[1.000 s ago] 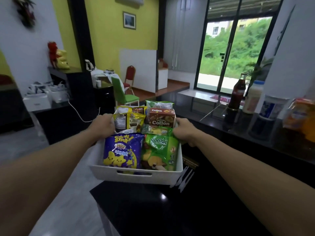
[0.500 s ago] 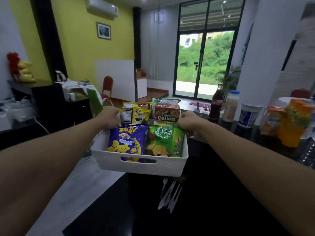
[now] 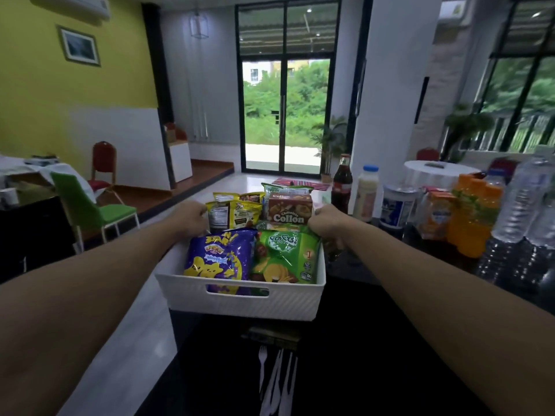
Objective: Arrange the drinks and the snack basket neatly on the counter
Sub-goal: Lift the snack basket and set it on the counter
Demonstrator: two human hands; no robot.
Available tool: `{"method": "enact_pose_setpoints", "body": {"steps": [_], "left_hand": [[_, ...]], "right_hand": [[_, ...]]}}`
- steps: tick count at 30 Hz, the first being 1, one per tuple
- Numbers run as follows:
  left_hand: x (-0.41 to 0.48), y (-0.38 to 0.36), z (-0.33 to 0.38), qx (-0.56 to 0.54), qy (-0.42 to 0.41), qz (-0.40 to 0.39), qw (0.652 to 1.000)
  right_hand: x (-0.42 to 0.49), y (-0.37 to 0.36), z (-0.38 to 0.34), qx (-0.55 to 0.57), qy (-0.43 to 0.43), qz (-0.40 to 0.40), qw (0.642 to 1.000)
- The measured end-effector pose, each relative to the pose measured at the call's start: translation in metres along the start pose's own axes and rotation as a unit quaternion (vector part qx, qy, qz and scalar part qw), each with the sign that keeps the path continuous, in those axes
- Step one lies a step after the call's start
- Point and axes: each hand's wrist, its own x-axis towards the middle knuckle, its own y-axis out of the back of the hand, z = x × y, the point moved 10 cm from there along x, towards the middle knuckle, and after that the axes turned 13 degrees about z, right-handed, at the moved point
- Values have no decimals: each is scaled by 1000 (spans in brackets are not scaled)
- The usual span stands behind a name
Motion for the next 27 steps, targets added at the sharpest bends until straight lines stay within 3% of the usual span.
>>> {"method": "enact_pose_setpoints", "body": {"steps": [19,27], "left_hand": [[108,-60,2,-12,-55,-25,998],[106,-64,4,-17,-65,-58,996]], "right_hand": [[69,-16,2,28,-98,62,993],[60,-9,-5,0,-57,110,992]]}}
